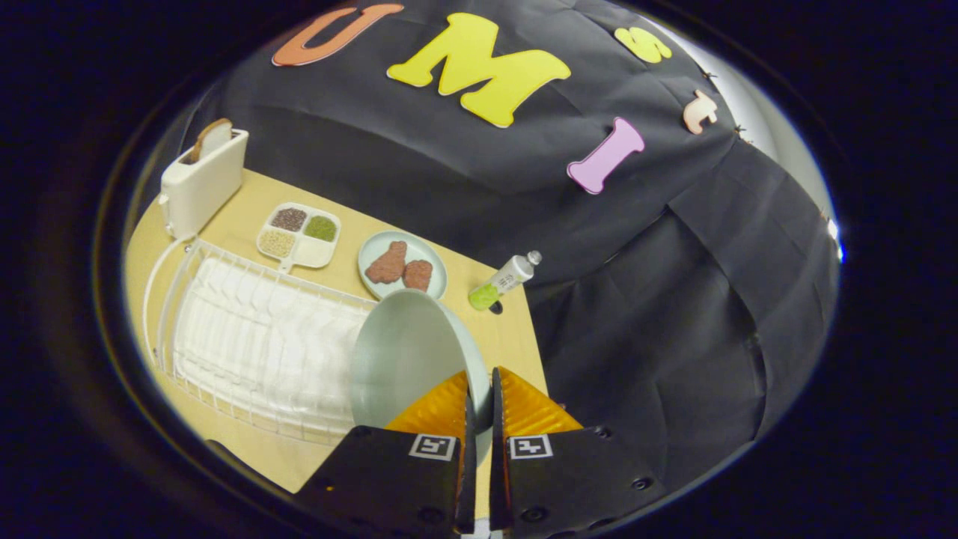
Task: Take the plate from the dish rack, then take the spoon from the basket and place it into the plate.
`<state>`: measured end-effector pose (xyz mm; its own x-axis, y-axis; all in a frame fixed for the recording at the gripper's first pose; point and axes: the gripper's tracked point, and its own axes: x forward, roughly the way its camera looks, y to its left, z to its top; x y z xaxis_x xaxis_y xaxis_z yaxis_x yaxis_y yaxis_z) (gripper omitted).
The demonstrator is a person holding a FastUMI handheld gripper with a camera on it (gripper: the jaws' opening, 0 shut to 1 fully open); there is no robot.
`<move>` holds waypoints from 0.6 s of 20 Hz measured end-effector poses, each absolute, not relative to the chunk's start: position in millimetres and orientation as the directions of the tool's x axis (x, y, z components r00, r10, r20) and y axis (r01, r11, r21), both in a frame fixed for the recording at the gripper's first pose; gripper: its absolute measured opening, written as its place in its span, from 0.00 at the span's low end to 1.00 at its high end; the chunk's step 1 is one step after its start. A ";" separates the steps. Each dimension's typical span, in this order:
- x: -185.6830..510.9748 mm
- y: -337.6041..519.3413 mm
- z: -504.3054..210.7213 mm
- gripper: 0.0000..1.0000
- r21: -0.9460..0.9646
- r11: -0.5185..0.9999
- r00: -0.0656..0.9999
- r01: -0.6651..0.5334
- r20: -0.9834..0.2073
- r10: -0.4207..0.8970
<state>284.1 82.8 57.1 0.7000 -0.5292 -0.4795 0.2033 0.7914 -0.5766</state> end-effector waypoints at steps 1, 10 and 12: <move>275.9 83.4 53.6 0.12 -0.544 0.819 0.711 0.183 -0.501 -0.492; 203.1 86.5 -2.7 0.13 -0.202 0.979 0.726 -0.023 -0.677 -0.122; 188.9 81.6 -20.4 0.12 -0.088 0.995 0.710 -0.041 -0.703 -0.033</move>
